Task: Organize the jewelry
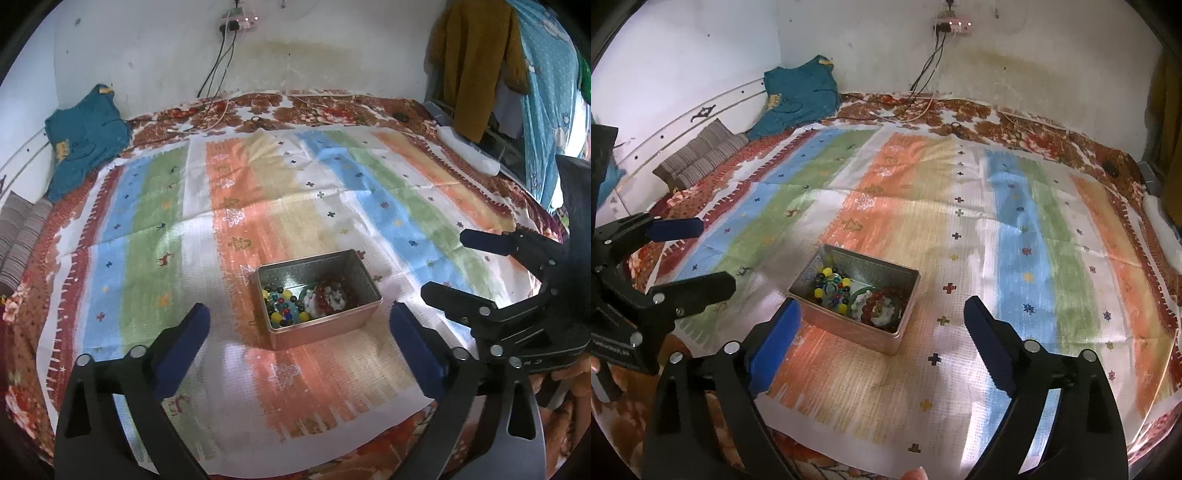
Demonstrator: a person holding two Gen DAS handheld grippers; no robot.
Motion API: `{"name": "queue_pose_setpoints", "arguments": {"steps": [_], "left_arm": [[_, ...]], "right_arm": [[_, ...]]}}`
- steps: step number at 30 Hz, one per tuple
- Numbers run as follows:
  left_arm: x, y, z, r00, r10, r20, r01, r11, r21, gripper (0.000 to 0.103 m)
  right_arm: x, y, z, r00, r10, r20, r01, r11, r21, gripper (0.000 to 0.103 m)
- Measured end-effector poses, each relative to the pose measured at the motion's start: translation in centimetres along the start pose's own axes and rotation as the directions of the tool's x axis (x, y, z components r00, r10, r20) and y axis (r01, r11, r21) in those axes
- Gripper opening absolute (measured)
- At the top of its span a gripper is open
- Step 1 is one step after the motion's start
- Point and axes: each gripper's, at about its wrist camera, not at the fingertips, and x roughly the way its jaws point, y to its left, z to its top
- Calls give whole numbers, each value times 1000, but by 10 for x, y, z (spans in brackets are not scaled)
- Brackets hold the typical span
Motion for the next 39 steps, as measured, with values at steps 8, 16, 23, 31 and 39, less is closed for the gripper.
{"name": "queue_pose_setpoints", "arguments": {"steps": [8, 16, 23, 31, 39], "left_arm": [[-8, 1, -5, 999, 9, 34, -9, 1000, -6, 97], [-6, -12, -8, 999, 50, 14, -51, 997, 62, 97], [-13, -11, -8, 997, 63, 50, -66, 997, 50, 97], [-14, -11, -8, 997, 52, 60, -54, 998, 39, 97], [-17, -11, -7, 996, 49, 75, -51, 998, 28, 97]], "right_arm": [[-12, -2, -7, 999, 38, 28, -38, 999, 13, 97], [-14, 1, -11, 998, 44, 38, -45, 999, 9, 97], [-18, 3, -14, 997, 50, 55, -50, 999, 0, 97], [-24, -1, -14, 995, 57, 81, -59, 998, 22, 97], [-30, -1, -13, 993, 56, 109, -57, 998, 12, 97]]}}
